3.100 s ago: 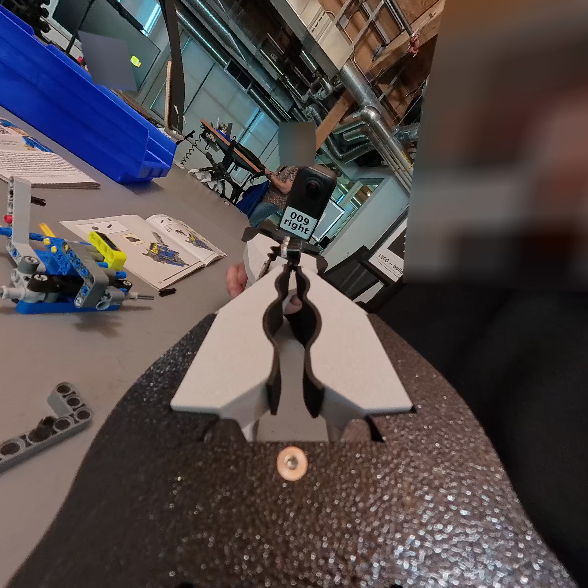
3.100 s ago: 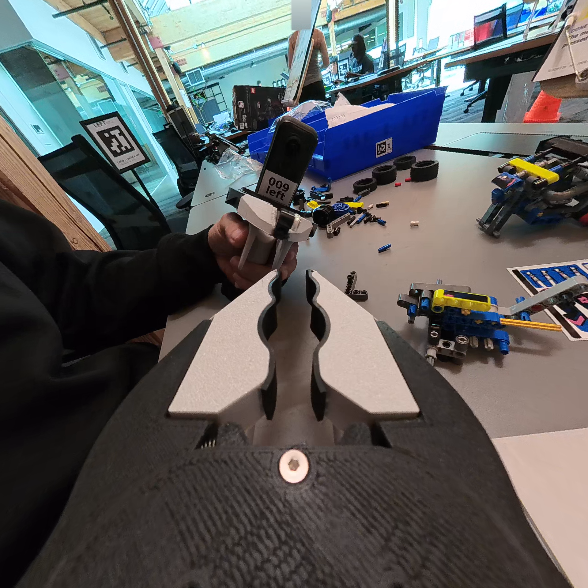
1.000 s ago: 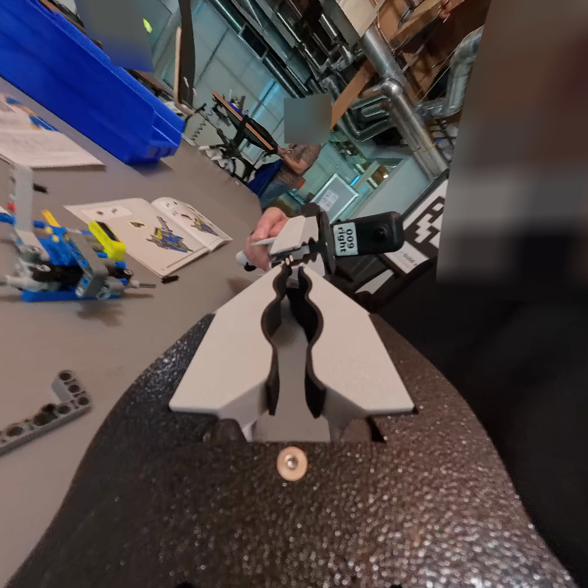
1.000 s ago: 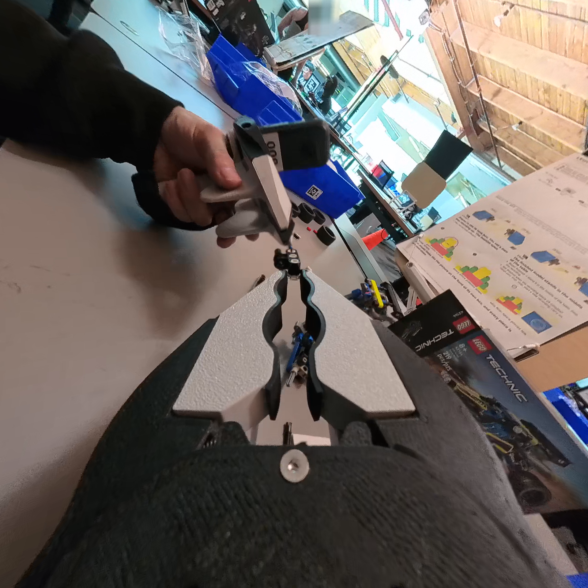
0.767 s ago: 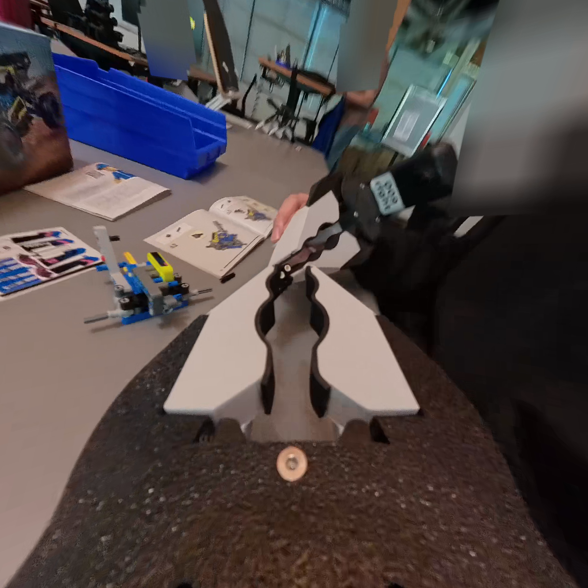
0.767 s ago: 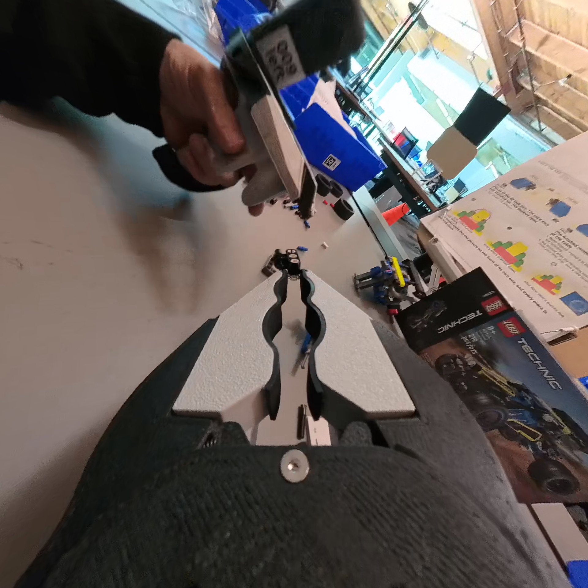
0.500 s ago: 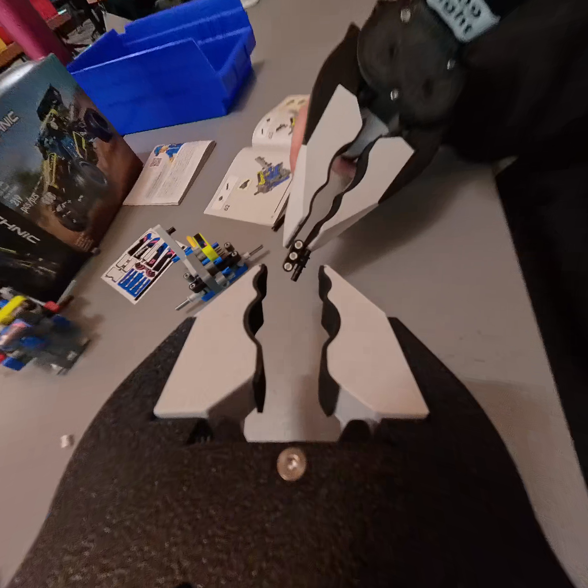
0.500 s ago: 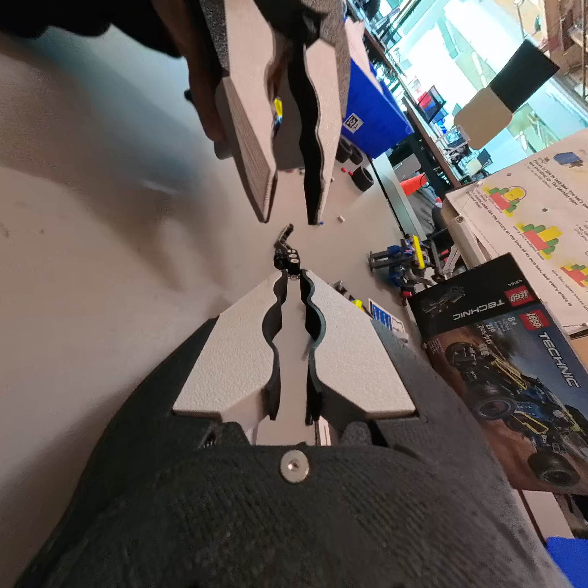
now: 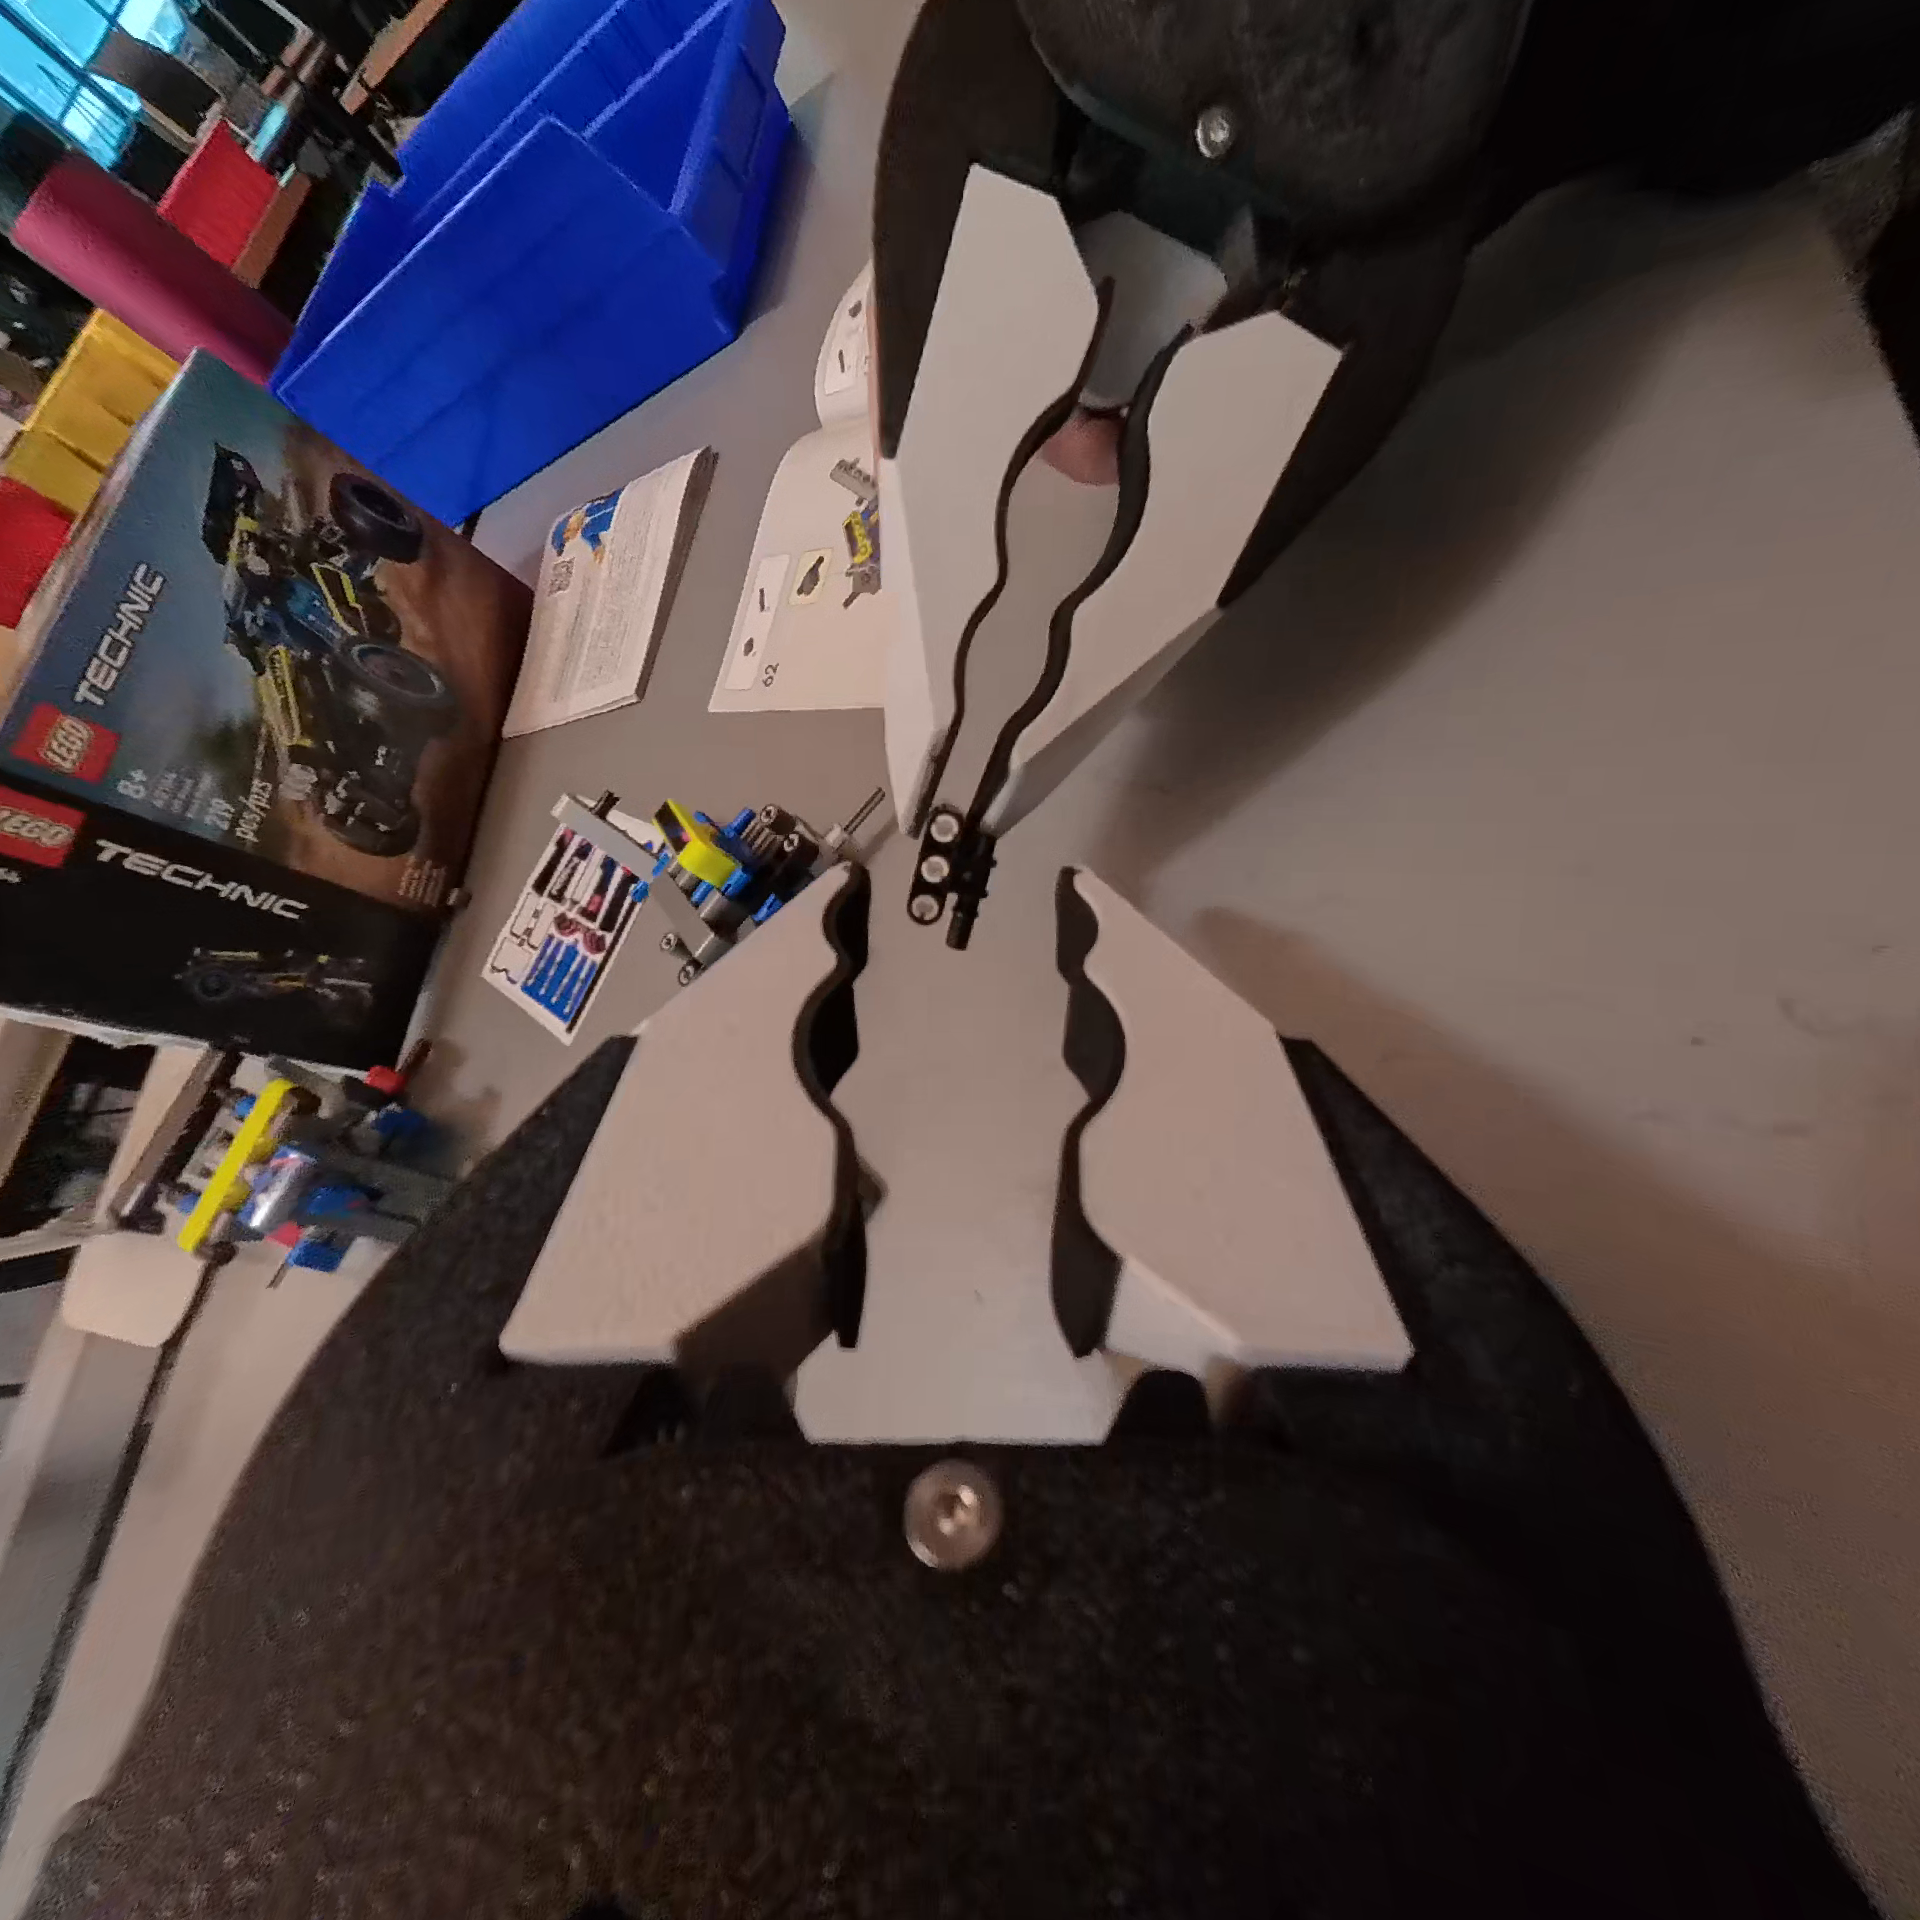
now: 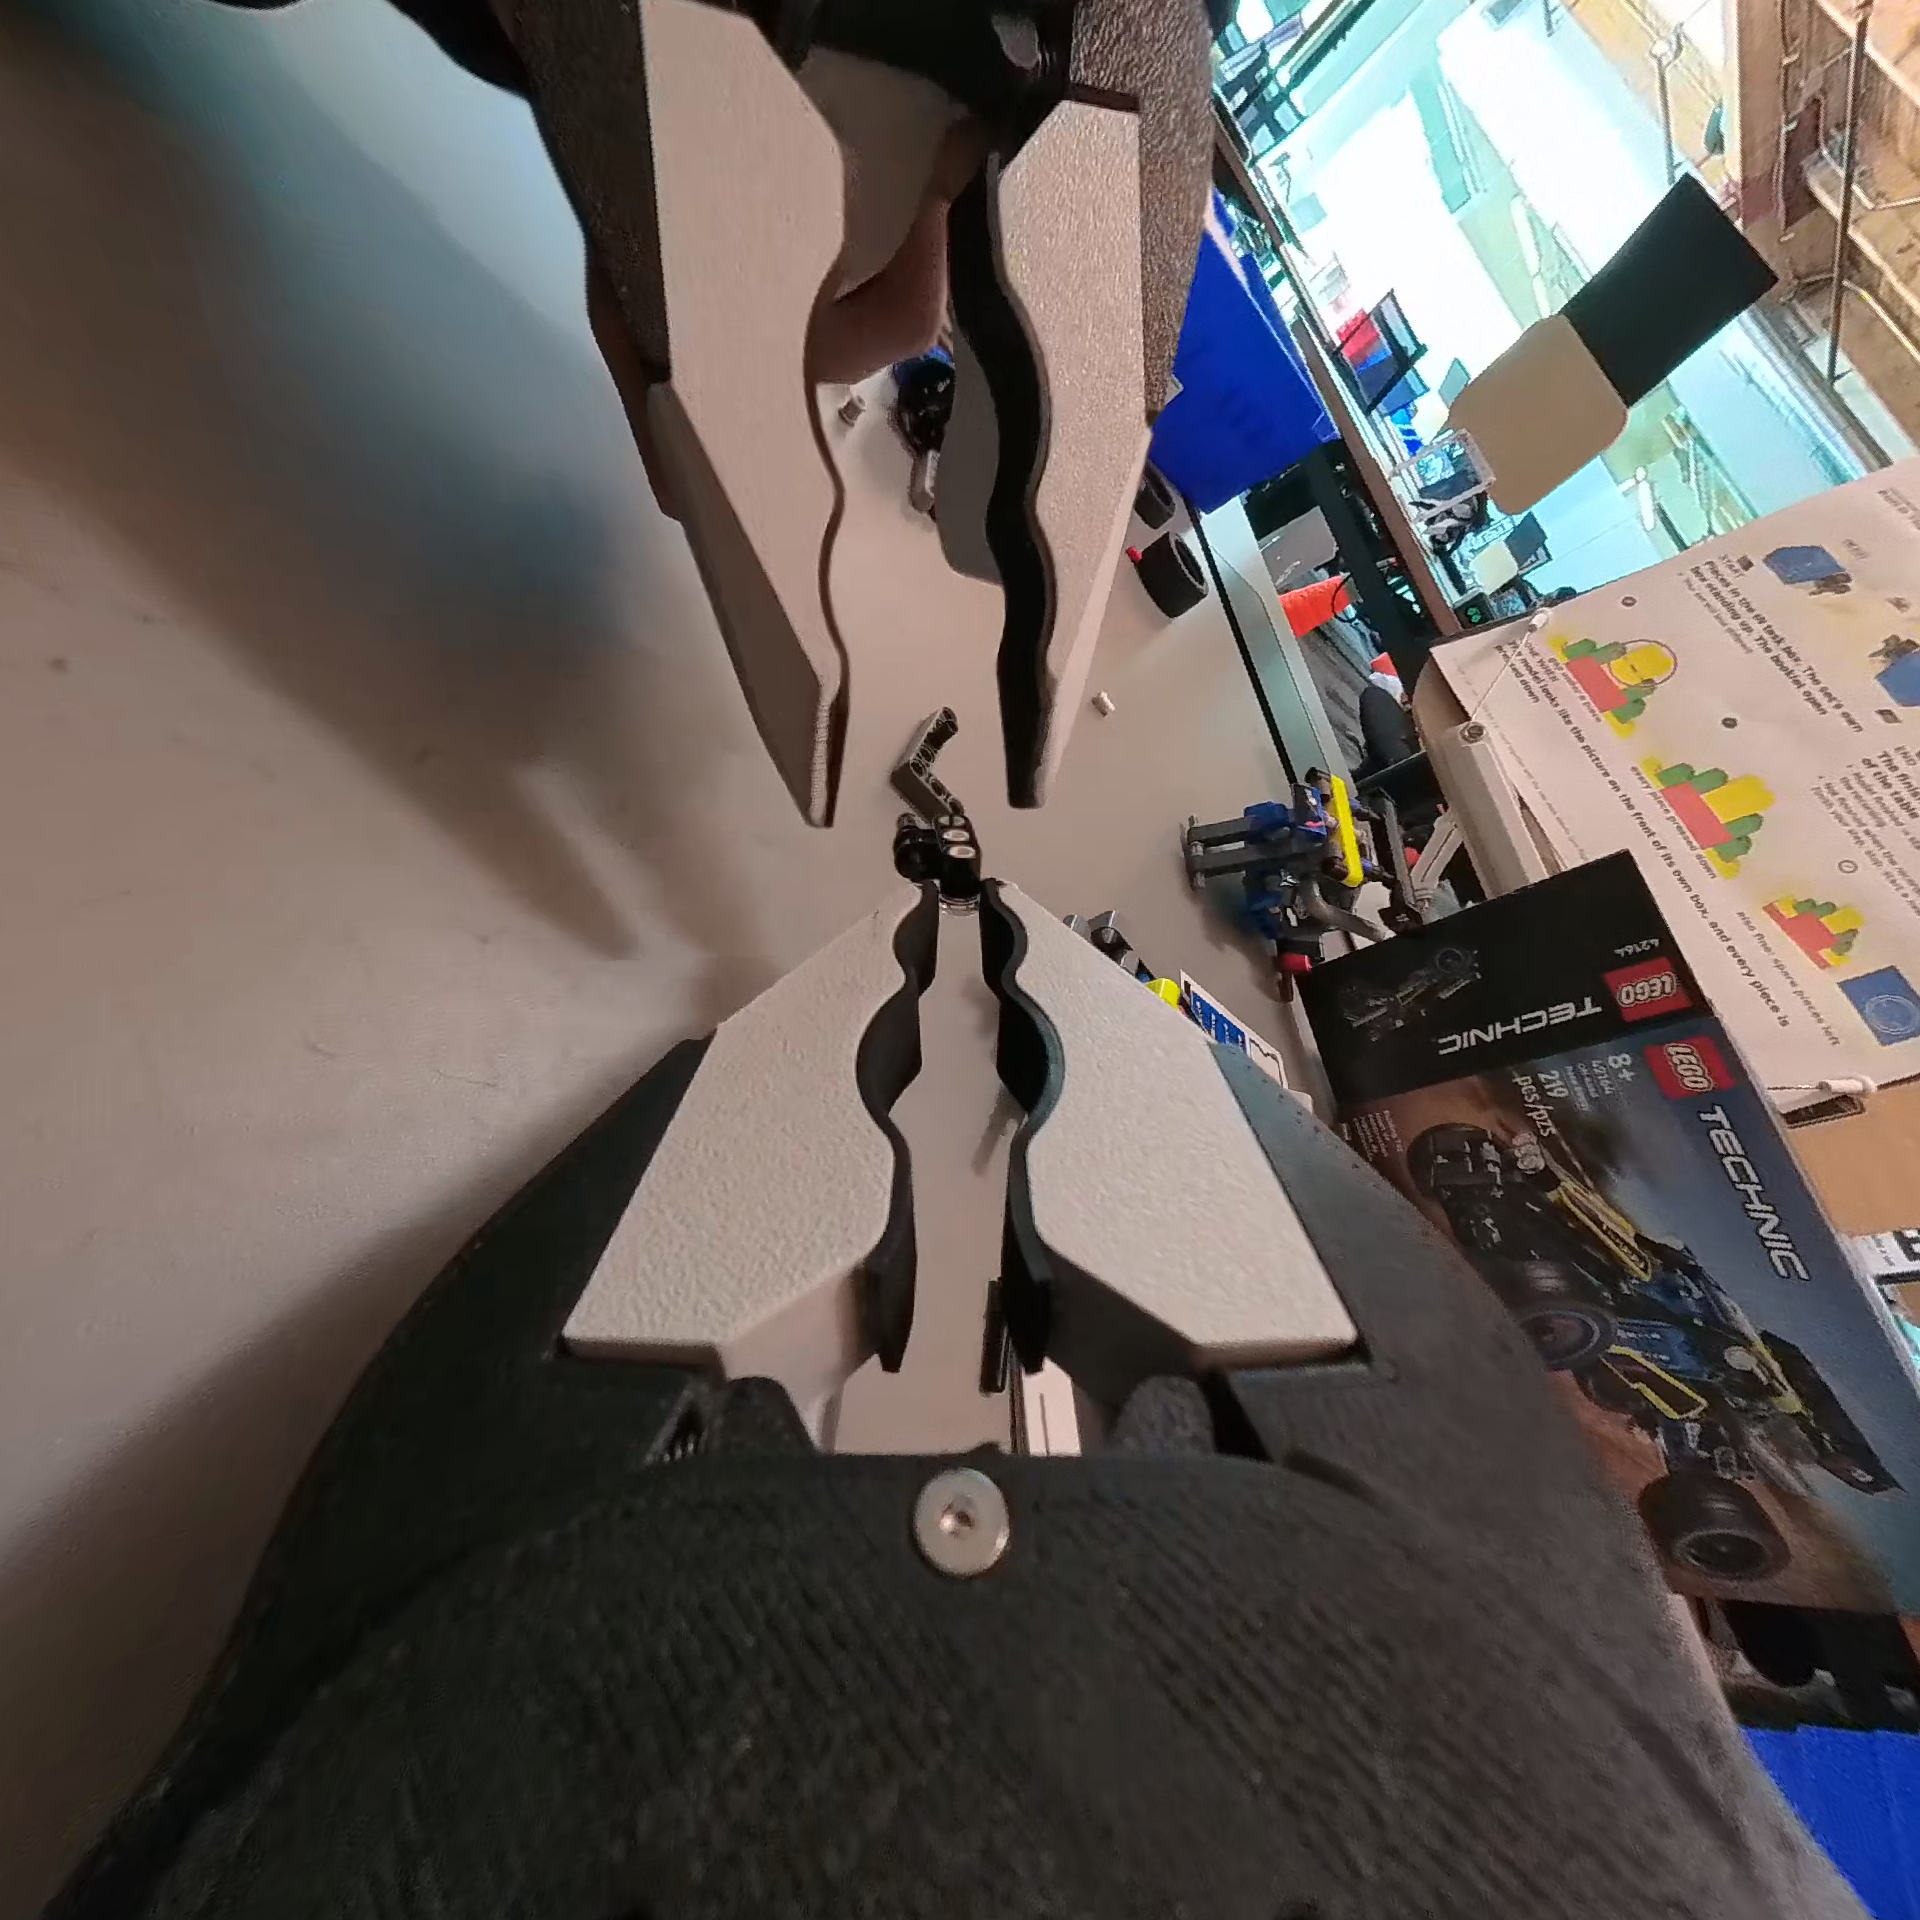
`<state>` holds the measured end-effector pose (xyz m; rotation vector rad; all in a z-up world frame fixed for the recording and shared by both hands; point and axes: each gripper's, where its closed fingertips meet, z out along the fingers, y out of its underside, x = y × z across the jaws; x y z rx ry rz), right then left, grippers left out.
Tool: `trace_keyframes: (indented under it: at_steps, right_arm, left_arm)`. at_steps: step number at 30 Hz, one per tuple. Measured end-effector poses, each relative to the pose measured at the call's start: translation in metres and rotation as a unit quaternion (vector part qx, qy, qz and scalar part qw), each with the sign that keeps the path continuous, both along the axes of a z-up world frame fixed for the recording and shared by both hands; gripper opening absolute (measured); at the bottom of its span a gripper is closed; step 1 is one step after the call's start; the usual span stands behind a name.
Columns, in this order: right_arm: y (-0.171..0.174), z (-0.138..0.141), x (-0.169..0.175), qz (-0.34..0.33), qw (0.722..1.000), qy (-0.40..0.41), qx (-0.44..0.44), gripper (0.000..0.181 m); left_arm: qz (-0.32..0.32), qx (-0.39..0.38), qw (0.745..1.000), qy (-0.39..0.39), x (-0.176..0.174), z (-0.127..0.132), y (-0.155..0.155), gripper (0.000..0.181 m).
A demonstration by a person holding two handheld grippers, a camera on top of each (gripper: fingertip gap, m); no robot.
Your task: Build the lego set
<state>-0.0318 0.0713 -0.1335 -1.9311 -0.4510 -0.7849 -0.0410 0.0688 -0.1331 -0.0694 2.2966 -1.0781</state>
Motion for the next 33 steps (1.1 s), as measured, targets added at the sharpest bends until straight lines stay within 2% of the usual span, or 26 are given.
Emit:
trace_keyframes:
  at_steps: [6,9,13,15,18,23,31,33]
  right_arm:
    - [-0.001,-0.004,0.005,-0.011,0.998,-0.051,-0.019,0.006]
    - [-0.002,-0.001,0.007,-0.011,0.994,-0.109,-0.023,0.006]
    - [-0.001,0.004,0.006,-0.010,0.987,-0.161,-0.020,0.005]
    - [0.001,0.009,0.002,0.001,0.985,-0.170,-0.009,0.005]
    - [0.001,0.015,0.001,0.000,0.986,-0.164,0.008,0.005]
    - [0.001,0.027,-0.005,0.015,0.989,-0.137,0.048,0.006]
    - [-0.005,0.026,-0.001,0.009,0.993,-0.115,0.036,0.006]
    - [-0.007,0.025,-0.001,0.011,0.996,-0.074,0.044,0.021]
  left_arm:
    - [0.025,0.019,0.999,0.032,0.005,-0.013,0.011,0.030]
    - [0.036,-0.050,0.994,0.086,0.006,-0.007,0.012,0.029]
    - [0.039,-0.168,0.964,0.203,0.005,0.004,0.015,0.023]
    - [0.046,-0.198,0.952,0.227,0.009,0.006,0.019,0.017]
    - [0.019,-0.207,0.940,0.271,0.001,0.005,0.013,0.016]
    - [-0.005,-0.202,0.948,0.247,0.001,0.012,0.004,0.011]
    - [-0.022,-0.159,0.971,0.176,0.006,0.014,-0.002,0.005]
    - [-0.022,-0.145,0.977,0.152,0.010,0.012,0.001,0.005]
